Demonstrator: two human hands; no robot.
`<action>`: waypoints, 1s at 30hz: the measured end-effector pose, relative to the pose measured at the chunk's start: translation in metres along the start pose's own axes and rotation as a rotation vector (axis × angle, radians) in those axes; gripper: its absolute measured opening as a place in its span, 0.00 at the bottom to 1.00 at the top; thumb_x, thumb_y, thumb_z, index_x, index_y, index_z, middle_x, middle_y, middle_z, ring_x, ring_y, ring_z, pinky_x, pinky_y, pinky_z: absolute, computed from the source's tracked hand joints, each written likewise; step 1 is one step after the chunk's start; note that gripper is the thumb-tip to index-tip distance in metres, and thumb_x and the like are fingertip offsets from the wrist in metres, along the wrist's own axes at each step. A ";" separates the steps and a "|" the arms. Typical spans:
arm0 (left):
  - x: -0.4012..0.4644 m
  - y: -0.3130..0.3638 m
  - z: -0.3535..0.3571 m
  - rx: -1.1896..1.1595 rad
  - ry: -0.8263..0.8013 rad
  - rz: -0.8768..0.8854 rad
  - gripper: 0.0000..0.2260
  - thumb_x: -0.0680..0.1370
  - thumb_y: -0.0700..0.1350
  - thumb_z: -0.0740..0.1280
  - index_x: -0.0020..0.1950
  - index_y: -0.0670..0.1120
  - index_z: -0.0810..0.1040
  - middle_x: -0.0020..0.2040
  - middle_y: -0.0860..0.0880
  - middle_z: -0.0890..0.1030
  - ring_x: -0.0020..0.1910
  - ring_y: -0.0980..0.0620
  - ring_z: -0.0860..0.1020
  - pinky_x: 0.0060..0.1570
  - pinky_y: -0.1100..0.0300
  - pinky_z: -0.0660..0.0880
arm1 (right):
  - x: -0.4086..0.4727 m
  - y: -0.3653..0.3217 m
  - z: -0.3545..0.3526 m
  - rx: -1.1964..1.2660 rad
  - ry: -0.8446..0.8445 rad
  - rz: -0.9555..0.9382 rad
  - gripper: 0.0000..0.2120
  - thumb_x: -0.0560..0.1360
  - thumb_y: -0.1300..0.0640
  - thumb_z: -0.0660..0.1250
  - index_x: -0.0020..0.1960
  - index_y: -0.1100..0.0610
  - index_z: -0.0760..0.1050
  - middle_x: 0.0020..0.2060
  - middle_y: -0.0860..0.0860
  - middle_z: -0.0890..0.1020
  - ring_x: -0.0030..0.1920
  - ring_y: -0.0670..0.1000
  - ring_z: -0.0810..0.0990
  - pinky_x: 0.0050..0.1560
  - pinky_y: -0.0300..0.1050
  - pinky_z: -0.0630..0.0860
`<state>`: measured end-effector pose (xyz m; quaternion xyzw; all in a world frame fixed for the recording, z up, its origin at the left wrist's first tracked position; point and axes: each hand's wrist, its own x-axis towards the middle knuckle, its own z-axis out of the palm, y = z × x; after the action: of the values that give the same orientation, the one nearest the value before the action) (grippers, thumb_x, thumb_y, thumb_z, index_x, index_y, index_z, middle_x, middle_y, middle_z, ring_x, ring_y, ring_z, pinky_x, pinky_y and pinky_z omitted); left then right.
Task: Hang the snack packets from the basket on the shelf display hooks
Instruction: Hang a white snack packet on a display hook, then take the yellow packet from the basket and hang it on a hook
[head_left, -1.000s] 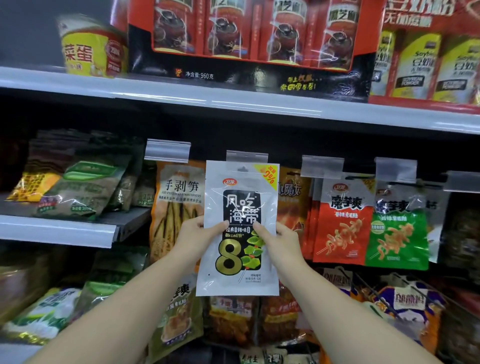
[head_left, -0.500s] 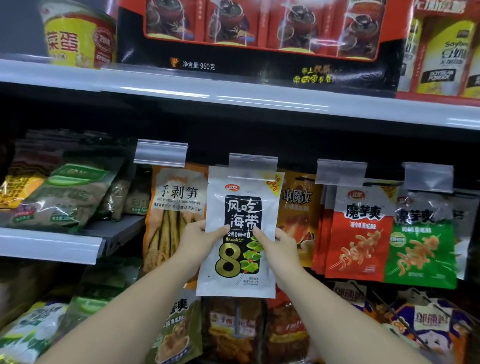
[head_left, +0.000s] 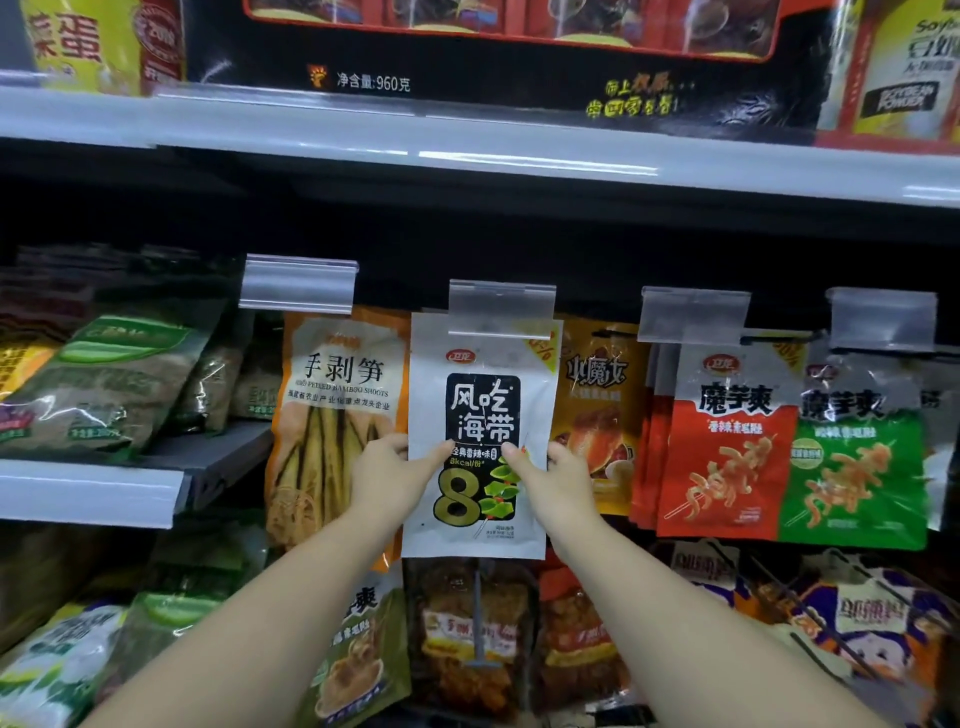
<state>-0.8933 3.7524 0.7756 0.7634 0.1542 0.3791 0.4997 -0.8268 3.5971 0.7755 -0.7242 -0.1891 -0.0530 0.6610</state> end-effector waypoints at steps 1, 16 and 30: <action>-0.002 0.000 -0.001 0.045 0.001 0.011 0.11 0.72 0.52 0.73 0.40 0.45 0.82 0.33 0.52 0.81 0.33 0.54 0.76 0.33 0.61 0.72 | -0.001 0.000 -0.001 -0.023 0.005 -0.001 0.06 0.74 0.51 0.71 0.49 0.52 0.79 0.46 0.47 0.84 0.49 0.51 0.81 0.55 0.53 0.78; -0.072 -0.026 -0.026 1.015 -0.134 0.045 0.22 0.77 0.65 0.55 0.49 0.49 0.77 0.43 0.49 0.80 0.42 0.46 0.79 0.35 0.60 0.72 | -0.085 0.022 -0.031 -0.807 -0.087 -0.089 0.20 0.79 0.53 0.61 0.69 0.56 0.64 0.65 0.55 0.72 0.64 0.58 0.70 0.59 0.54 0.74; -0.211 -0.042 -0.001 1.174 -0.399 0.302 0.19 0.79 0.60 0.56 0.57 0.48 0.76 0.51 0.47 0.80 0.50 0.44 0.80 0.38 0.55 0.70 | -0.191 0.080 -0.096 -1.225 -0.251 -0.093 0.20 0.79 0.50 0.58 0.68 0.57 0.64 0.64 0.56 0.72 0.66 0.59 0.68 0.62 0.52 0.70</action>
<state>-1.0283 3.6425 0.6491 0.9794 0.1308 0.1482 -0.0417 -0.9589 3.4598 0.6495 -0.9633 -0.2320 -0.0952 0.0957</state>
